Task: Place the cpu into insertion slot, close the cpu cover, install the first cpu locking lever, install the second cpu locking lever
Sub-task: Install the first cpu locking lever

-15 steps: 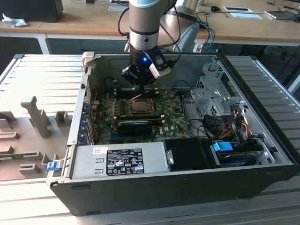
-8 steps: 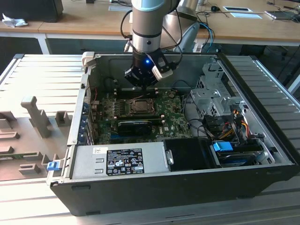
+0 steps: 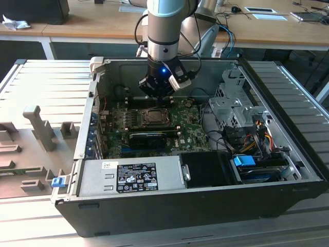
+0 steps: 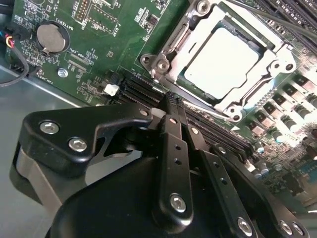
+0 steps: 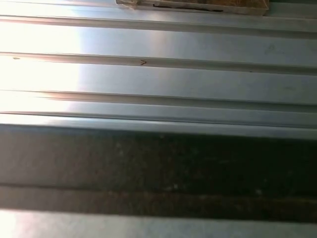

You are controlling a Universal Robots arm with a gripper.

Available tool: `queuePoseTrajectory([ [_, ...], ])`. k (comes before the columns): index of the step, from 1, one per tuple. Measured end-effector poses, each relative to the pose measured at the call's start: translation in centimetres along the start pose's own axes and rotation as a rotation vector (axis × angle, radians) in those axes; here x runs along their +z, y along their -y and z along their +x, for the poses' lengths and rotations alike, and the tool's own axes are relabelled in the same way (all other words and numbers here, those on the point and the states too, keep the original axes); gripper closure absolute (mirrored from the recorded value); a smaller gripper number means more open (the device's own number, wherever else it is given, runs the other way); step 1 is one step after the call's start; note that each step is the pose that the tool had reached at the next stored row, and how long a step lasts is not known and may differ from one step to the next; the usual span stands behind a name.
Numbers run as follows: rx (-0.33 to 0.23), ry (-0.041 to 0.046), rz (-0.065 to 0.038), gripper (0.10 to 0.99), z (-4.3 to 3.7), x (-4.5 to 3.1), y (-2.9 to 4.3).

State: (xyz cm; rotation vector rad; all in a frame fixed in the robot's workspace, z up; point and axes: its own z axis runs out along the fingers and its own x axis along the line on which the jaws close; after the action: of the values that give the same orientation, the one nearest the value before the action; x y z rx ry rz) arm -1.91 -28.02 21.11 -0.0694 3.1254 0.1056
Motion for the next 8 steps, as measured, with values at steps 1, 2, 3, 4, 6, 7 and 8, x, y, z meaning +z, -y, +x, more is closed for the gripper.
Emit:
queuePoseTrajectory([
  [1, 0.0, 0.0, 0.0, 0.98, 0.0, 0.08, 0.01],
  [2, 0.0, 0.0, 0.0, 0.98, -0.01, 0.14, 0.02],
  [3, 0.0, 0.0001, 0.0, 0.98, -0.02, 0.25, 0.03],
  [4, 0.0, 0.0, 0.0, 0.98, -0.02, 0.32, 0.03],
  [6, 0.0, 0.0, 0.0, 0.98, -0.04, 0.47, 0.04],
  [7, 0.0, 0.0, 0.0, 0.98, -0.05, 0.54, 0.05],
  [8, 0.0, -0.0003, 0.001, 0.98, -0.06, 0.67, 0.06],
])
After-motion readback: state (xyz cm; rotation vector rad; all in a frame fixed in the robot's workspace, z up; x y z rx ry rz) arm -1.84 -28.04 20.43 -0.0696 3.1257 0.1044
